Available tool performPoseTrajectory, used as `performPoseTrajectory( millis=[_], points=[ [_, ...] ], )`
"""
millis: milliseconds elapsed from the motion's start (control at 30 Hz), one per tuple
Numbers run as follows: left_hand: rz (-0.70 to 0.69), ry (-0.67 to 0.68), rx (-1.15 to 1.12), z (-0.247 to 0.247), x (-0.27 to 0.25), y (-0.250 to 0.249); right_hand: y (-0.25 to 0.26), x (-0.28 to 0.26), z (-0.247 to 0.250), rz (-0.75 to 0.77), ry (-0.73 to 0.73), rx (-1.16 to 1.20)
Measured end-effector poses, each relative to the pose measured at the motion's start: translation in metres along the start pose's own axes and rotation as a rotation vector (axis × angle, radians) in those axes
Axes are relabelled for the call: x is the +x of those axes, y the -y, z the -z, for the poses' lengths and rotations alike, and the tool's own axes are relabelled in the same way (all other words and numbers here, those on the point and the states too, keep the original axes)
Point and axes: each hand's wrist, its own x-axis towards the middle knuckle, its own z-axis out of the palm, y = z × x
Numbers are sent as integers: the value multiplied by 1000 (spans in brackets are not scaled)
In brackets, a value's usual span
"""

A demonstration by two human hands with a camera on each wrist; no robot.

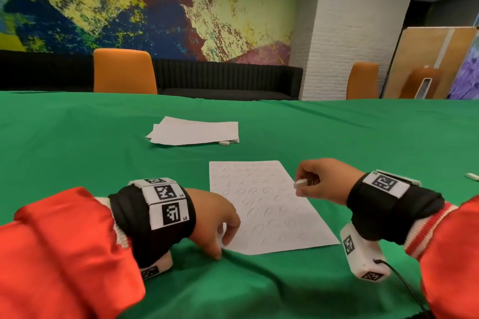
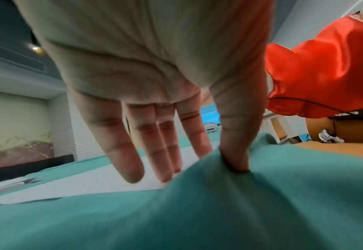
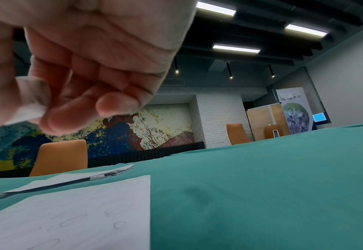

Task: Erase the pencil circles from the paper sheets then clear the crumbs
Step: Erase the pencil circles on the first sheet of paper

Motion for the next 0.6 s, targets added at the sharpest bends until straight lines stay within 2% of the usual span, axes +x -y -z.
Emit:
performPoseTrajectory(
  millis=[333, 467, 600],
  points=[
    [58, -25, -265, -2, -11, 13, 19, -2, -2, 14, -1, -15],
    [6, -27, -402, -2, -16, 16, 19, -2, -3, 12, -2, -11],
    [-43, -101, -370, -1, -17, 12, 19, -2, -3, 9, -5, 5]
  ],
)
